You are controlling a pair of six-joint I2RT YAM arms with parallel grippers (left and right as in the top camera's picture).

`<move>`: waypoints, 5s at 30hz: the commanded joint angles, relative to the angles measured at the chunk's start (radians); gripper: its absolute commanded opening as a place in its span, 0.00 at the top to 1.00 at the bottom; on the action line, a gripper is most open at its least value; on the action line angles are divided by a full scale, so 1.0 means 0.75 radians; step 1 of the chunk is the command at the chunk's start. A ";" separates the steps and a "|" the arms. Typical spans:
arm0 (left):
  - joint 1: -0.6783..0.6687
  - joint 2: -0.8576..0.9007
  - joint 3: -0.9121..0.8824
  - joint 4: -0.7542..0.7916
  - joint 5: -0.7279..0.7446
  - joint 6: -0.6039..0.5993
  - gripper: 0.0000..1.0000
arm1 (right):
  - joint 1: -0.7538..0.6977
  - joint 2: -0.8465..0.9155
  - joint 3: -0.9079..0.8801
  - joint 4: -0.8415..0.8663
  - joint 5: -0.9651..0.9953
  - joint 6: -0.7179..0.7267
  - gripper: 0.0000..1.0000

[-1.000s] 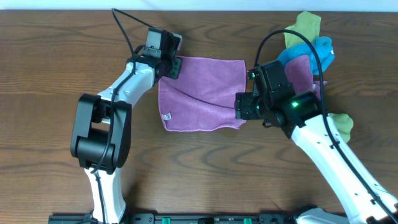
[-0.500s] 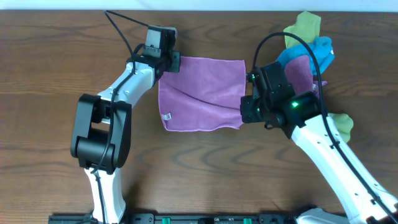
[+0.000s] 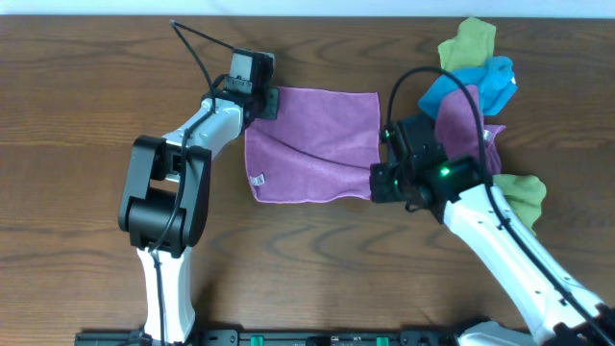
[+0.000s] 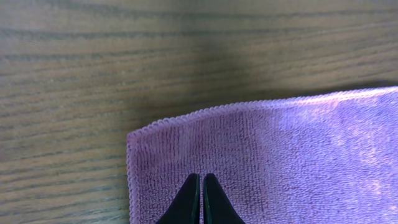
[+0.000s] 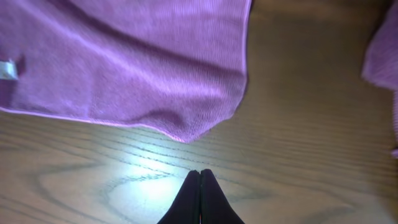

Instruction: Fold the cloth

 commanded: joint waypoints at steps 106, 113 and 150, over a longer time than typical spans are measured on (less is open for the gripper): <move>0.161 -0.313 0.135 -0.457 -0.321 0.079 0.73 | 0.095 0.519 -0.184 0.548 -0.262 0.013 0.99; 0.165 -0.313 0.135 -0.780 -0.097 0.009 0.89 | 0.021 0.498 -0.115 0.408 -0.205 -0.089 0.98; 0.350 -0.582 -0.456 -1.052 0.806 0.026 0.79 | -0.289 0.208 -0.135 0.143 -0.499 -0.277 0.33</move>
